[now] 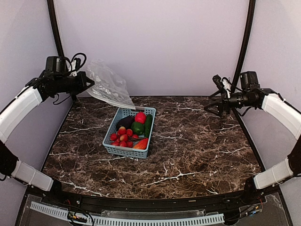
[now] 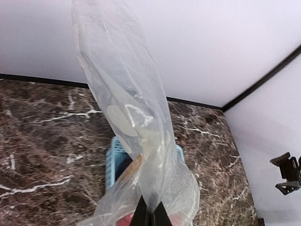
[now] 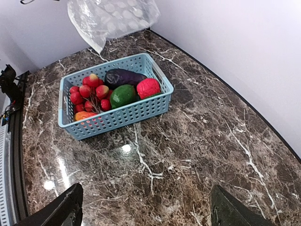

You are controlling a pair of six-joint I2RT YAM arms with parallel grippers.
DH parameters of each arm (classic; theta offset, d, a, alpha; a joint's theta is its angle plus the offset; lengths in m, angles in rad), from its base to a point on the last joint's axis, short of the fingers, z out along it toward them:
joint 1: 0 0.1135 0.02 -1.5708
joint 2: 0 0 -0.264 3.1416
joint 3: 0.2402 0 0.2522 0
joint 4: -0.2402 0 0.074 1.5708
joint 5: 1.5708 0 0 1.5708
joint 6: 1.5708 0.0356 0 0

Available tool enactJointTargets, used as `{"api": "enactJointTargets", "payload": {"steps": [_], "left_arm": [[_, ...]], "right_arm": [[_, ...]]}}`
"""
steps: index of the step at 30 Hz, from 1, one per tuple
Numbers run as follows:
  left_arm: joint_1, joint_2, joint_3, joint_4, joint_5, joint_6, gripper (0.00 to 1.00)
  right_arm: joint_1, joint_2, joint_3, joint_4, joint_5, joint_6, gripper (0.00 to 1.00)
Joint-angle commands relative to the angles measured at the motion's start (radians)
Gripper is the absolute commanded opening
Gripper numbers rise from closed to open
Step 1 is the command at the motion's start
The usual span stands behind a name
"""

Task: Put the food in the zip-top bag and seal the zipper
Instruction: Pick up the zipper food storage bag at the center of the board, then place the zipper food storage bag at the center of the board.

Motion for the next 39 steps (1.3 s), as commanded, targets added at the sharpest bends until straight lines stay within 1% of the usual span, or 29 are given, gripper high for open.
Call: {"api": "enactJointTargets", "payload": {"steps": [1,4,6,8,12,16,18,20,21,22,23,24,25,26,27,29,31,34,35,36,37,39], "left_arm": [[-0.154,0.107,0.096,0.073,0.013,-0.031,0.01],[-0.246,0.183,0.149,0.110,0.007,-0.039,0.01],[-0.306,0.246,0.175,0.137,0.006,-0.044,0.01],[-0.379,0.317,0.201,0.157,0.007,-0.052,0.01],[-0.474,0.445,0.249,0.204,0.016,-0.065,0.01],[-0.533,0.561,0.290,0.260,0.051,-0.100,0.01],[-0.546,0.633,0.319,0.266,0.069,-0.112,0.01],[-0.548,0.670,0.345,0.260,0.082,-0.125,0.02],[-0.549,0.676,0.362,0.251,0.077,-0.129,0.05],[-0.549,0.684,0.371,0.223,0.055,-0.126,0.16],[-0.548,0.684,0.388,0.207,0.044,-0.122,0.22],[-0.549,0.682,0.396,0.167,0.020,-0.117,0.40],[-0.549,0.678,0.410,0.143,0.001,-0.119,0.54],[-0.548,0.669,0.413,0.103,-0.026,-0.115,0.88],[-0.549,0.663,0.415,0.085,-0.034,-0.113,0.96],[-0.549,0.654,0.433,0.007,-0.072,-0.144,0.99],[-0.548,0.654,0.480,-0.072,-0.068,-0.185,0.99],[-0.550,0.646,0.564,-0.157,0.030,-0.298,0.99],[-0.551,0.640,0.598,-0.165,0.063,-0.327,0.99],[-0.553,0.619,0.620,-0.175,0.073,-0.383,0.99],[-0.557,0.603,0.624,-0.172,0.084,-0.404,0.99],[-0.568,0.535,0.628,-0.160,0.072,-0.447,0.99]], "right_arm": [[0.005,-0.039,0.080,-0.088,-0.088,0.089,0.90],[0.005,-0.055,0.121,-0.091,-0.090,0.130,0.90],[0.010,-0.061,0.137,-0.109,-0.068,0.126,0.90],[0.019,-0.057,0.154,-0.152,-0.027,0.089,0.90],[0.036,-0.068,0.138,-0.217,0.036,0.017,0.89],[0.038,-0.107,0.081,-0.221,0.051,0.000,0.89],[0.038,-0.113,0.062,-0.215,0.045,0.009,0.89],[0.038,-0.109,0.050,-0.205,0.029,0.025,0.89],[0.039,-0.103,0.046,-0.200,0.021,0.033,0.89],[0.039,-0.096,0.045,-0.194,0.012,0.041,0.89],[0.039,-0.086,0.047,-0.187,0.005,0.052,0.89],[0.039,-0.077,0.049,-0.181,-0.001,0.065,0.89],[0.039,-0.066,0.052,-0.173,-0.005,0.080,0.88],[0.043,-0.053,0.059,-0.166,-0.003,0.097,0.88],[0.050,-0.039,0.068,-0.165,0.002,0.108,0.88],[0.061,-0.008,0.085,-0.169,0.017,0.107,0.87],[0.067,0.016,0.099,-0.170,0.039,0.100,0.87],[0.068,0.052,0.121,-0.169,0.042,0.116,0.87],[0.068,0.060,0.127,-0.169,0.033,0.127,0.87],[0.069,0.072,0.134,-0.168,0.021,0.138,0.87],[0.070,0.080,0.141,-0.169,0.008,0.146,0.87],[0.070,0.097,0.154,-0.172,-0.003,0.155,0.87]]}}
